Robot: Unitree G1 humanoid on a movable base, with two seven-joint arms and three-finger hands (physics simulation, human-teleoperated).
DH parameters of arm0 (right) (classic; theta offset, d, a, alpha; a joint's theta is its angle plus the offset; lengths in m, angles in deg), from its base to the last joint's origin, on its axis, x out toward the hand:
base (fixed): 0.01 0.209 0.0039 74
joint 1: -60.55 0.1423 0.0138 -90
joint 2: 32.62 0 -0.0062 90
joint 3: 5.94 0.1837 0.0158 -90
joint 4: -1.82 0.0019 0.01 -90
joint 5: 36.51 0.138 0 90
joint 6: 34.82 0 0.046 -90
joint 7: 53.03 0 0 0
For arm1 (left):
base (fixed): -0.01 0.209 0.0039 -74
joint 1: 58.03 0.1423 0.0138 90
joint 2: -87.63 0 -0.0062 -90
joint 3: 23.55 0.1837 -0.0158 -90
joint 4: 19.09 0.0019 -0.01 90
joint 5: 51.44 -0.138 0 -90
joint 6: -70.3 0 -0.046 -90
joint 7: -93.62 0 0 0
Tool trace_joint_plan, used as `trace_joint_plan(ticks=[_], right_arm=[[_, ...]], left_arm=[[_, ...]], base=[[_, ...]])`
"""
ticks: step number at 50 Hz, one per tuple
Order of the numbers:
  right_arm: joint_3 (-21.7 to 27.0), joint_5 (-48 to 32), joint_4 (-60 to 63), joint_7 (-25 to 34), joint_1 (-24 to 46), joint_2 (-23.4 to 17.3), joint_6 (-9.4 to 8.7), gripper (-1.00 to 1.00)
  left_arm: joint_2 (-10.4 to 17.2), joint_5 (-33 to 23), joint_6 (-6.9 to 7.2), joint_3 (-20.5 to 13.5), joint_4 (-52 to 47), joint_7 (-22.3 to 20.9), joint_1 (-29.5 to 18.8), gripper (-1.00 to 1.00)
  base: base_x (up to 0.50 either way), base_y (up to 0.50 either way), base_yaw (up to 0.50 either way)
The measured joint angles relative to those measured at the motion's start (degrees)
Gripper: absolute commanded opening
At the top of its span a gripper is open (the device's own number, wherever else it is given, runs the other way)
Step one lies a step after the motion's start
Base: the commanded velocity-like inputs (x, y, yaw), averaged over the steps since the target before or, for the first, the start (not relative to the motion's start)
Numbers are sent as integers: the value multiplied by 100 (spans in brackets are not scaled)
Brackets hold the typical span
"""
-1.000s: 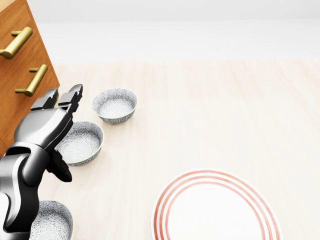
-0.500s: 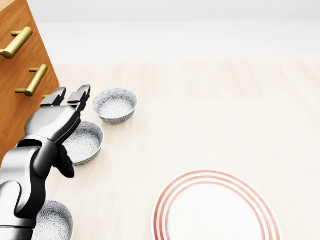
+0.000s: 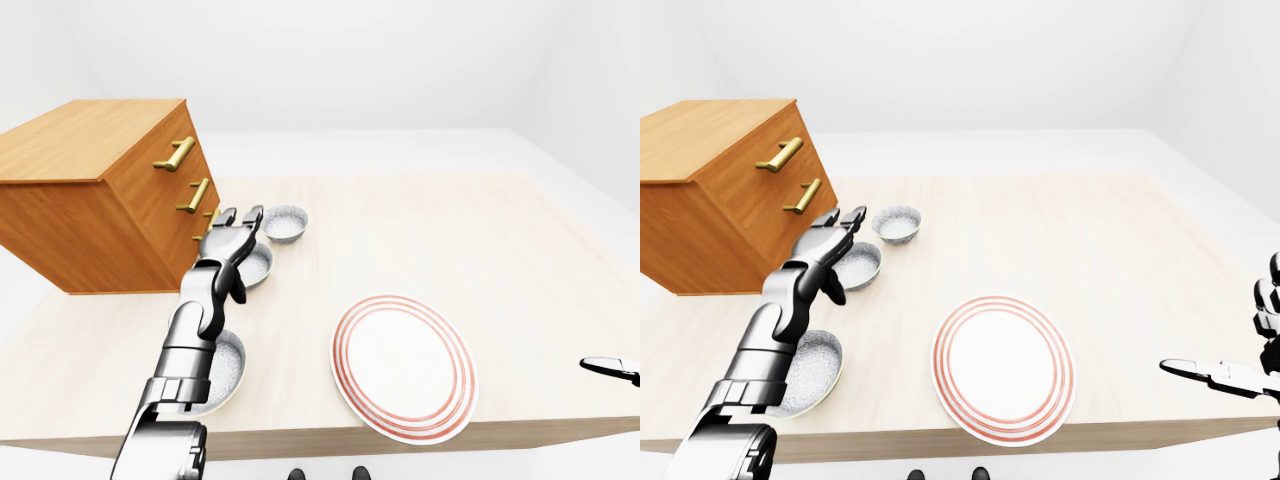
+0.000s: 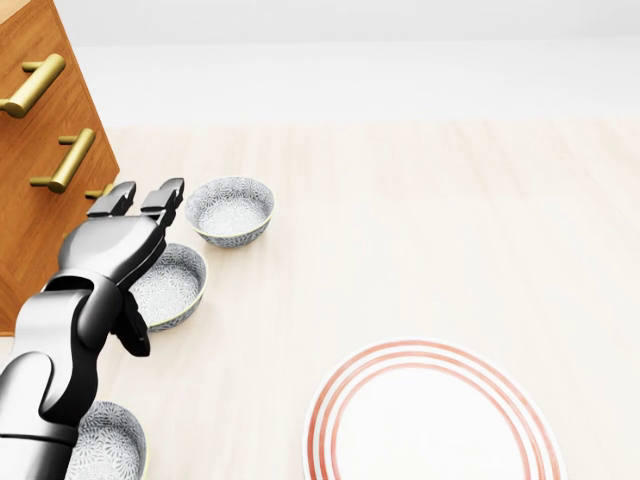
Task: Put the bowl in the middle on the plate.
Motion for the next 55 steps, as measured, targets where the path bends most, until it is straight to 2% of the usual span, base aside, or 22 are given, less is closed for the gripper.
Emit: trace_joint_plan(ticks=[17,55], right_arm=[[29,33,-49,-39,20,-47,0,100],[81,38,36,-4,-9,-21,0,100]], left_arm=[[22,30,8,13,260,73,-25,100],[-34,-36,-17,196,1355,598,-313,100]], base=[[0,0,0],[0,0,0]])
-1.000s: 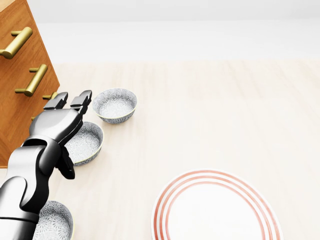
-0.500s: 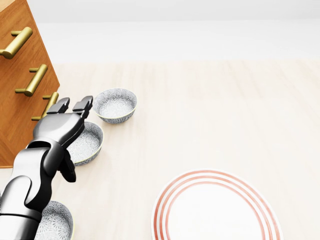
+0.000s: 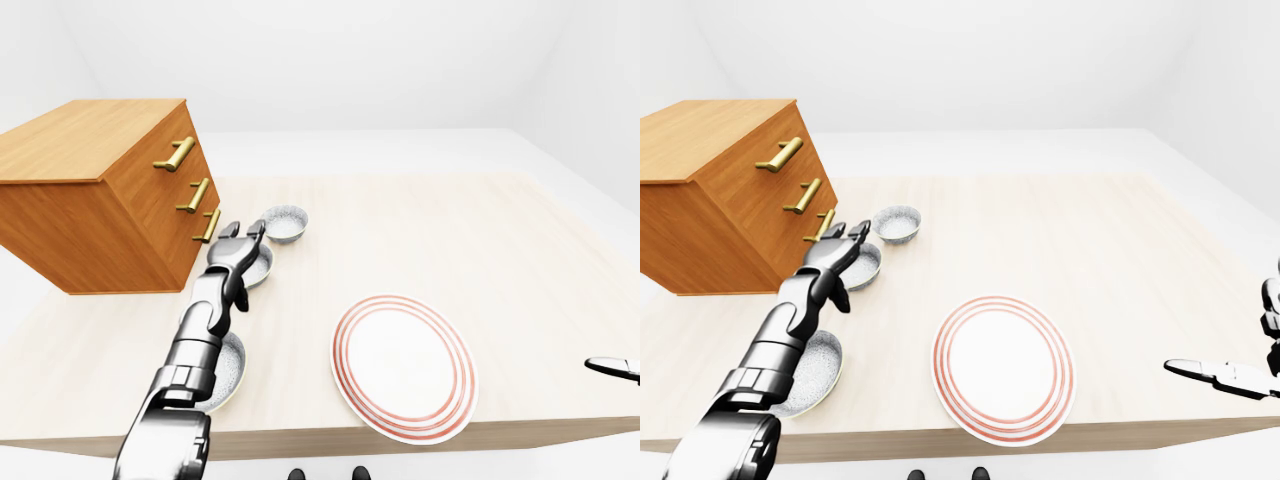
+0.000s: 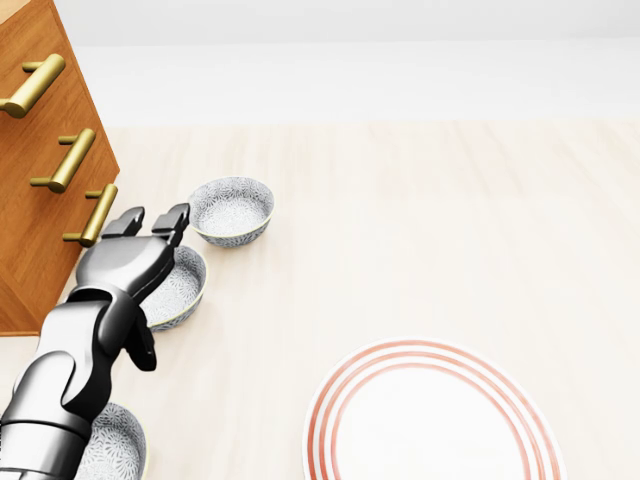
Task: Put the bowl in the middle on the plate.
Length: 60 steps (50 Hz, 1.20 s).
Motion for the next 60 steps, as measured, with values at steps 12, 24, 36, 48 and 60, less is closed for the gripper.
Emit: trace_joint_plan(ticks=[12,24,36,48,60], right_arm=[[17,10,-7,0,0,-2,0,100],[19,12,-16,-7,-4,-2,0,100],[27,9,6,0,-8,1,0,100],[16,2,-31,-5,-2,-1,0,100],[-3,1,-67,-24,4,-9,0,100]], left_arm=[[-27,-18,1,53,248,136,-48,100],[-62,-38,4,81,324,176,-64,100],[-103,-27,-5,126,595,305,-191,100],[-99,-24,-22,165,863,443,-252,100],[-102,-48,-21,198,1084,553,-314,100]], base=[[0,0,0],[0,0,0],[0,0,0],[0,0,0],[0,0,0]])
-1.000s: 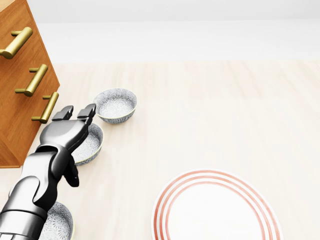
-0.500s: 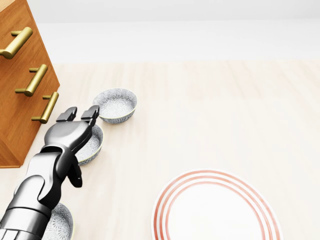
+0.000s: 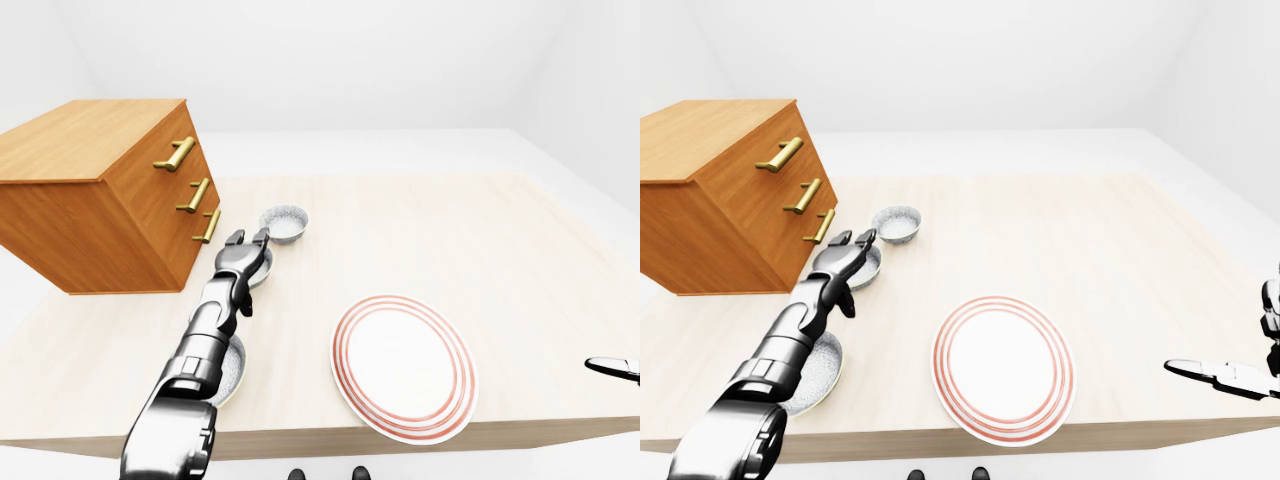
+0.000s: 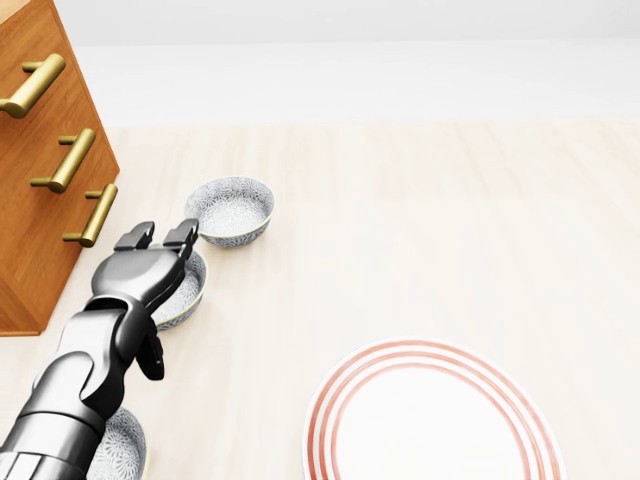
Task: Put the bowl in the middle on the plate.
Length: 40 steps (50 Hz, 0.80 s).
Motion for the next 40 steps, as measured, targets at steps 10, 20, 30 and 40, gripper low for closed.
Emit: trace_joint_plan(ticks=[10,20,30,40], right_arm=[[0,2,11,1,-6,4,0,100],[13,5,51,16,-10,8,0,100],[14,4,67,24,-7,13,0,100],[19,19,59,34,-12,20,0,100]], left_arm=[[15,-12,-26,35,286,160,-57,100],[55,-77,-58,83,642,356,-167,100],[89,-194,-65,137,844,476,-237,100],[96,-345,-67,162,918,544,-274,100]], base=[[0,0,0],[0,0,0],[0,0,0],[0,0,0]])
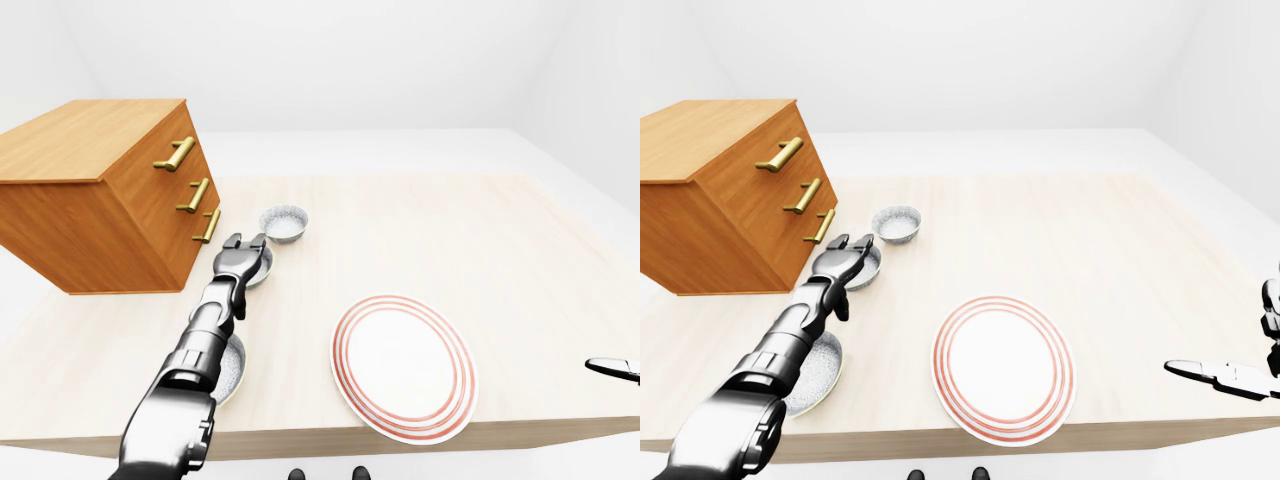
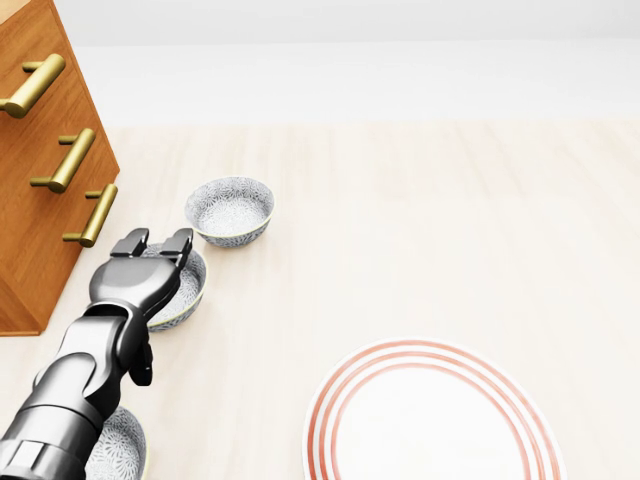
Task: Put the bowl in the middle on the plate.
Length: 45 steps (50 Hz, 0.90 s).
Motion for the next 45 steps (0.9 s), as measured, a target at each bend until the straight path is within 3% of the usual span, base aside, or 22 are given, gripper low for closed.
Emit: trace_joint_plan(ticks=[45], right_arm=[[14,9,29,25,-8,10,0,100]], left_arm=[[-66,30,-8,126,903,463,-241,100]], base=[[0,0,0]])
